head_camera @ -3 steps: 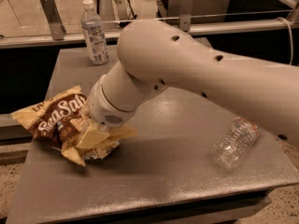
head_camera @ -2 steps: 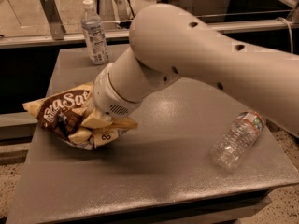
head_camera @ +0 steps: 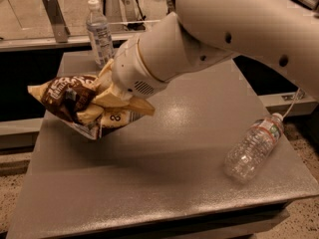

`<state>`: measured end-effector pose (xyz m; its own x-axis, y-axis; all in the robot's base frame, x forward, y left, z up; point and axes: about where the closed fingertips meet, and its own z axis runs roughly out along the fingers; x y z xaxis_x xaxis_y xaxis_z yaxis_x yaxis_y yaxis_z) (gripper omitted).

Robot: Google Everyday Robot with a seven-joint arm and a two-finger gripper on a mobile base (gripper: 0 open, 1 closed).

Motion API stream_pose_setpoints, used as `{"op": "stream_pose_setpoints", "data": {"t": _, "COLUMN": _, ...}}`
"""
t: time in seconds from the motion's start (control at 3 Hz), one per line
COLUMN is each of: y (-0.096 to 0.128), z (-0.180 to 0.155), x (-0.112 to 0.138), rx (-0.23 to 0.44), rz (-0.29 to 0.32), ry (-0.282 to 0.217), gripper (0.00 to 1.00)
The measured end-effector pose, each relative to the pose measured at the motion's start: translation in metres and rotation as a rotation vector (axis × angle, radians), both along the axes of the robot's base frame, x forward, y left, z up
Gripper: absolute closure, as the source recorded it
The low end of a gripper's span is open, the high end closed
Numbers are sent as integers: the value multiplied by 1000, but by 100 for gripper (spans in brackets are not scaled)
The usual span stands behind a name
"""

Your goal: Pick brown chip bag

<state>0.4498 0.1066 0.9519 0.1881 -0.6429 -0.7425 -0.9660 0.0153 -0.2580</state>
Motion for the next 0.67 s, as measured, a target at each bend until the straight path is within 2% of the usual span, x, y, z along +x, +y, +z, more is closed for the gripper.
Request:
{"op": "stream_pose_setpoints", "data": {"t": 0.33, "y": -8, "z": 36, "x": 5, "rx": 92, "rz": 47, "ry": -33, "gripper": 100}}
{"op": "stream_pose_setpoints", "data": {"t": 0.67, "y": -7, "z": 38, "x": 5, "rx": 95, "rz": 50, "ry": -38, "gripper": 100}}
